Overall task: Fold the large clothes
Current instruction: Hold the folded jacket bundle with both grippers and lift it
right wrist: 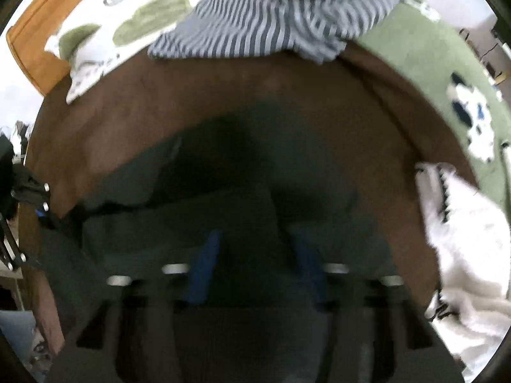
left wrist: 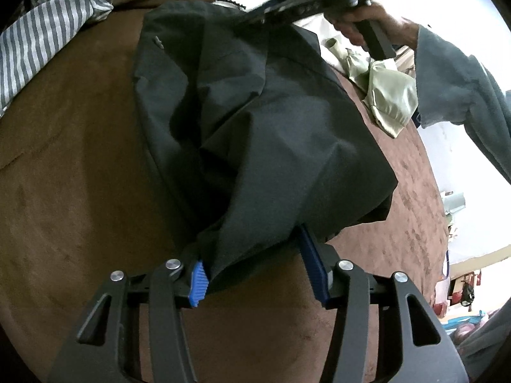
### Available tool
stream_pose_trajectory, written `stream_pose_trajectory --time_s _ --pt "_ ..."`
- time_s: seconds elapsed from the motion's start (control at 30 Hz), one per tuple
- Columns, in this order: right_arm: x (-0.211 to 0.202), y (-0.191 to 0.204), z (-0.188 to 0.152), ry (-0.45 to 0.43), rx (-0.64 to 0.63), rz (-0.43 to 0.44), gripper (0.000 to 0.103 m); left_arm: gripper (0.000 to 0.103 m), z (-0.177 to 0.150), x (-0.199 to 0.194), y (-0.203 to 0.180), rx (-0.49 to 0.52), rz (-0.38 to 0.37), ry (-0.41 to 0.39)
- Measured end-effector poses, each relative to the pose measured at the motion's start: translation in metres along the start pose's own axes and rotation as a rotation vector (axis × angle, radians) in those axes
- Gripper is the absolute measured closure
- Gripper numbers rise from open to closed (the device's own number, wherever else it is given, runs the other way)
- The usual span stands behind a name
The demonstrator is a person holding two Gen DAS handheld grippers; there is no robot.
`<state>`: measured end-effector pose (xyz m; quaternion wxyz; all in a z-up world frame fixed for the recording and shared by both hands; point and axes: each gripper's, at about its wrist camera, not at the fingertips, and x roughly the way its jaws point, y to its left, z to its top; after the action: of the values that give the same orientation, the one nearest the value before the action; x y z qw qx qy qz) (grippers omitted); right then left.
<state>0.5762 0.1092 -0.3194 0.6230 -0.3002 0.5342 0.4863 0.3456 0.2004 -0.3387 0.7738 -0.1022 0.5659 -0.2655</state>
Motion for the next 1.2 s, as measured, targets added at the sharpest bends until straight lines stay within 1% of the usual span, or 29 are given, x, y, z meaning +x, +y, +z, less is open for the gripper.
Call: stream_pose_trajectory --time_s 0.03,0.07,0.23,0.37,0.47,0.53,0.7,0.8,0.93,1.1,1.2 --pt "0.004 0.001 -0.002 0.015 -0.002 0.006 0.097 0.051 0.0 0.0 0.001 -0.003 -0.004 -0.001" --pt "0.005 0.005 -0.002 0.014 -0.008 0.002 0.099 0.051 -0.001 -0.001 0.003 -0.005 -0.007 -0.001" --pt "-0.018 0.001 0.007 -0.101 0.022 -0.026 0.101 0.051 -0.002 -0.004 0.008 -0.009 -0.01 0.001" --pt "-0.017 0.003 0.017 -0.106 -0.005 -0.078 0.101 0.05 0.001 0.002 0.01 -0.011 0.004 0.033" --pt "-0.002 -0.004 0.018 -0.104 0.03 -0.086 0.101 0.05 0.0 0.01 0.015 -0.019 0.021 0.06" --pt "0.015 -0.01 0.016 -0.098 0.068 -0.086 0.101 0.049 -0.001 0.016 0.02 -0.03 0.022 0.063" --pt "0.056 -0.016 0.005 -0.043 0.105 -0.088 0.1 0.049 -0.007 0.026 0.028 -0.055 0.005 0.051" --pt "0.066 -0.021 0.0 -0.055 0.137 -0.07 0.099 0.049 -0.009 0.029 0.031 -0.06 0.007 0.046" --pt "0.065 -0.02 -0.001 -0.062 0.133 -0.083 0.099 0.049 -0.01 0.032 0.03 -0.049 0.019 0.051" --pt "0.06 -0.017 -0.003 -0.082 0.124 -0.1 0.096 0.049 -0.009 0.035 0.024 -0.047 0.032 0.052" --pt "0.049 -0.019 -0.008 -0.107 0.149 -0.093 0.088 0.046 -0.011 0.038 0.015 -0.046 0.05 0.041"
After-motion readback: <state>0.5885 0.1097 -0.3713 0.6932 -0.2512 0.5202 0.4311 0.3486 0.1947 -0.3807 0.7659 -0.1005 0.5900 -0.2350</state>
